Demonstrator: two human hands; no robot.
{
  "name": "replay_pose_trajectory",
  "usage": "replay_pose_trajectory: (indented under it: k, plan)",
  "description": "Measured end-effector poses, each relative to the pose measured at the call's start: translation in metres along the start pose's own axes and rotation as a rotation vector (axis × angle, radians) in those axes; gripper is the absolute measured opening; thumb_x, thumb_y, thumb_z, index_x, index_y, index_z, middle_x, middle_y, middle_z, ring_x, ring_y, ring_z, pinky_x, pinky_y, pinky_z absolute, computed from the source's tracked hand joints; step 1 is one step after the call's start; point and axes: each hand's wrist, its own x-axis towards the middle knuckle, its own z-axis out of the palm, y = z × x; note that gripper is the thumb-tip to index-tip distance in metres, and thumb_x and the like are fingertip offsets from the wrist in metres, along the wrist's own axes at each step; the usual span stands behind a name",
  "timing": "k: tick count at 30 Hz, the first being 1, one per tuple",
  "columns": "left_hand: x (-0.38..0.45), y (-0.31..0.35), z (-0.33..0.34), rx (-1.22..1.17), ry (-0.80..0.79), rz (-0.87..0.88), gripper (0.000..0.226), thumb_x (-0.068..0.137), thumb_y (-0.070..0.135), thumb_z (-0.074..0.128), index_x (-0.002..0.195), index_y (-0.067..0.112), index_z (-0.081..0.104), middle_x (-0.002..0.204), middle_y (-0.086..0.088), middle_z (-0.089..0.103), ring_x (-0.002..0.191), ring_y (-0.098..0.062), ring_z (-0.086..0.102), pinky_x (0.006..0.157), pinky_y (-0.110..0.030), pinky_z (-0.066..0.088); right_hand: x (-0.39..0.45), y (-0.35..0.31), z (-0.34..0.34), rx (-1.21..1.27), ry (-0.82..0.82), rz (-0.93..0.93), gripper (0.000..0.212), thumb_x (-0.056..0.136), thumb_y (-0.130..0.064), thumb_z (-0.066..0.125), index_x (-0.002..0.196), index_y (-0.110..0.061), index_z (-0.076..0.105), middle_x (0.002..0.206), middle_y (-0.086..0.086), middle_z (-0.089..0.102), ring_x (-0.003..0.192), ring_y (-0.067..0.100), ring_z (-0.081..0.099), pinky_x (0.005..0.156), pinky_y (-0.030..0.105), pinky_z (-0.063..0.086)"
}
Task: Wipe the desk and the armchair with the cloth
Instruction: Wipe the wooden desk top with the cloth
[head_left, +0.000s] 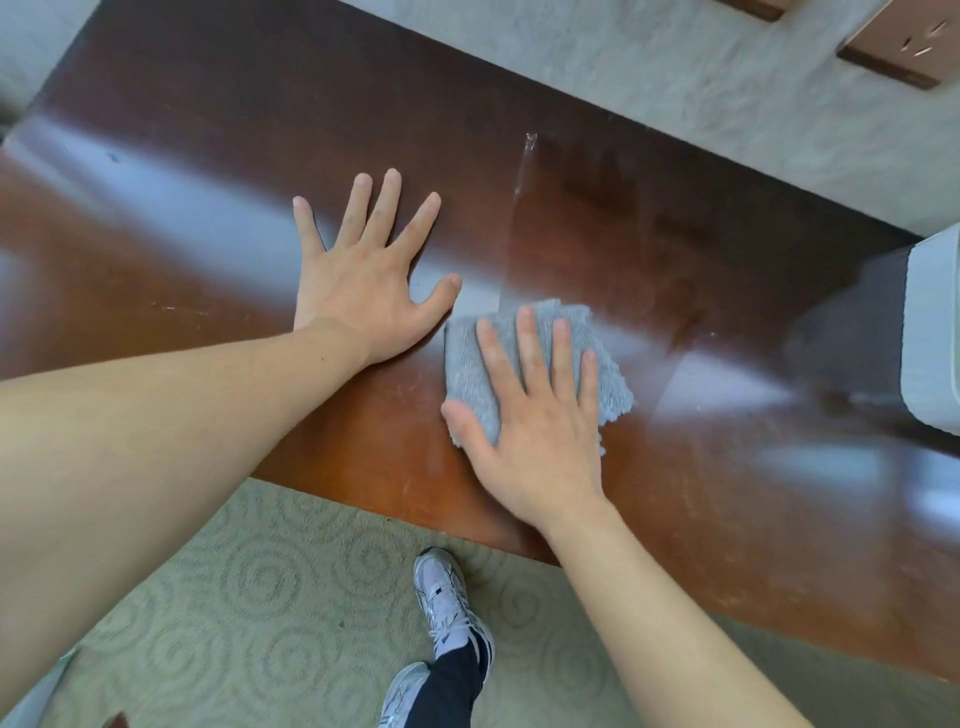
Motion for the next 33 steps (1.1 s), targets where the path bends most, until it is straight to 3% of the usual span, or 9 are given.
replay_pose_trajectory:
  k: [6,12,15,20,26,30,33]
  plan:
    - [0.002,0.000,-0.002,0.009,-0.001,0.000,0.080,0.092,0.077,0.010,0.161,0.037,0.003,0.171,-0.003,-0.001,0.157,-0.024,-0.005,0.119,-0.070,0.004,0.116,0.022,-0.022,0.000,0.058,0.175,0.075,0.094,-0.072,0.014,0.158,-0.035,-0.003,0.167,0.005,-0.012,0.152,0.032,-0.016,0.121,0.055,-0.006]
    - [0.000,0.001,0.006,0.008,0.021,-0.009,0.080,0.091,0.077,0.012,0.161,0.039,0.005,0.171,-0.001,0.001,0.157,-0.023,-0.004,0.118,-0.068,0.003,0.196,0.043,-0.040,0.044,0.137,0.341,0.081,0.099,-0.060,0.019,0.157,-0.009,-0.005,0.167,0.012,-0.007,0.154,0.027,-0.008,0.123,0.051,-0.002]
    - [0.001,0.001,0.005,0.015,0.021,-0.008,0.080,0.091,0.077,0.012,0.161,0.039,0.005,0.171,-0.002,0.001,0.157,-0.023,-0.003,0.118,-0.068,0.003,0.217,0.040,-0.043,0.016,0.125,0.277,0.076,0.101,-0.055,0.018,0.158,-0.009,-0.003,0.167,0.010,-0.004,0.154,0.026,-0.007,0.123,0.050,-0.003]
    - [-0.001,0.001,0.005,0.022,0.021,-0.015,0.081,0.090,0.078,0.012,0.161,0.039,0.007,0.171,-0.002,0.004,0.158,-0.023,-0.001,0.118,-0.068,0.004,0.236,0.050,-0.051,-0.004,0.063,-0.019,0.069,0.102,-0.052,0.021,0.159,-0.018,0.002,0.168,0.001,-0.003,0.154,0.021,-0.007,0.123,0.045,-0.007]
    - [0.001,0.001,0.003,0.028,0.013,-0.017,0.081,0.090,0.078,0.011,0.161,0.038,0.007,0.171,-0.002,0.004,0.158,-0.023,0.000,0.118,-0.068,0.005,0.171,0.056,-0.043,-0.016,0.023,-0.256,0.067,0.100,-0.054,0.020,0.160,-0.026,0.005,0.167,-0.008,0.000,0.153,0.014,-0.008,0.124,0.039,-0.005]
    - [0.001,0.001,0.003,0.035,0.005,-0.018,0.082,0.090,0.078,0.011,0.161,0.038,0.006,0.171,-0.002,0.004,0.158,-0.023,0.000,0.118,-0.068,0.005,0.144,0.072,-0.042,0.031,-0.025,-0.324,0.064,0.101,-0.051,0.018,0.160,-0.027,0.008,0.167,-0.010,0.001,0.152,0.007,-0.010,0.125,0.036,-0.004]
    - [0.001,0.002,0.004,0.031,0.001,-0.018,0.081,0.091,0.077,0.014,0.161,0.038,0.008,0.171,-0.002,0.005,0.158,-0.024,0.001,0.118,-0.068,0.005,0.177,0.068,-0.048,0.070,-0.024,-0.213,0.062,0.105,-0.046,0.021,0.160,-0.025,0.003,0.167,-0.007,-0.004,0.152,0.010,-0.012,0.123,0.035,-0.007]
